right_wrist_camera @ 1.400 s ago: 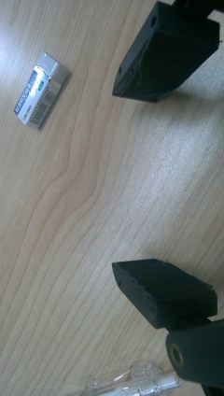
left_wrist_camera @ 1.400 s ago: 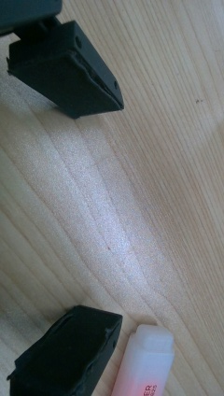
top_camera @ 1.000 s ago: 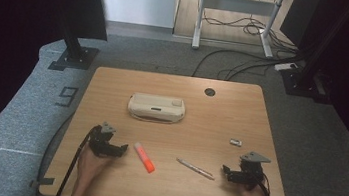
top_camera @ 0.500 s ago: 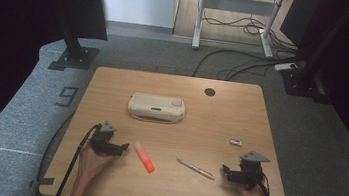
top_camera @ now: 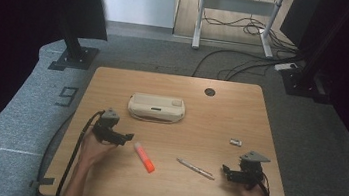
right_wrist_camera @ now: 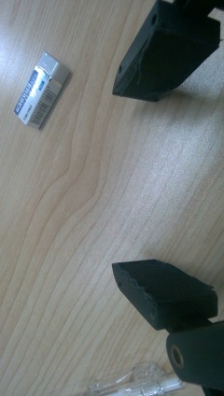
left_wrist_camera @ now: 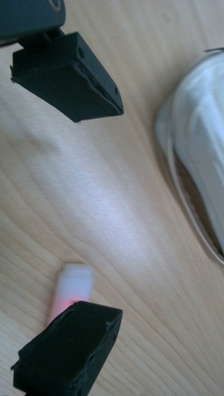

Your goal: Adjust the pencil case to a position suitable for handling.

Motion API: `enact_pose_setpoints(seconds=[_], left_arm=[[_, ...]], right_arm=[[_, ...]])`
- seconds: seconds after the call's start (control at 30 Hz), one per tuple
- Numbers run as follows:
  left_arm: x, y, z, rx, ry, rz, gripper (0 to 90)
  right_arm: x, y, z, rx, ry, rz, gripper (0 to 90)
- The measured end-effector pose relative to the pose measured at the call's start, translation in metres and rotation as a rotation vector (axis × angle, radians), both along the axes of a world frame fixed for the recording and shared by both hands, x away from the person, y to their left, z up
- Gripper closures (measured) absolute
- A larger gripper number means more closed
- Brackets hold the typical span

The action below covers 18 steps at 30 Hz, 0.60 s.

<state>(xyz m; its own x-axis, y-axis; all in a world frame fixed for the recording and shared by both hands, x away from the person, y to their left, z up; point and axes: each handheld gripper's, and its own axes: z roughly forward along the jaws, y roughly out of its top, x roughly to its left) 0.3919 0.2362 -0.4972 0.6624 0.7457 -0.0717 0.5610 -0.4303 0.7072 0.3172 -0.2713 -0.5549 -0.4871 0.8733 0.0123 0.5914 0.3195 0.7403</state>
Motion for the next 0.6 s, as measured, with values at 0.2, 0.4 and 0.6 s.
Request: enact_pose_setpoints(seconds=[0.2,0.4,0.6], left_arm=[[0.020,-0.003,0.011,0.018,0.007,-0.027,2.8],[0.042,-0.013,0.019,0.042,0.013,-0.060,2.3],[0.064,-0.024,0.019,0.044,0.029,-0.093,2.1]], right_arm=[[0.000,0.000,0.000,0.000,0.000,0.000,12.5],[0.000,0.000,0.000,0.000,0.000,0.000,12.5],[0.000,0.000,0.000,0.000,0.000,0.000,12.5]])
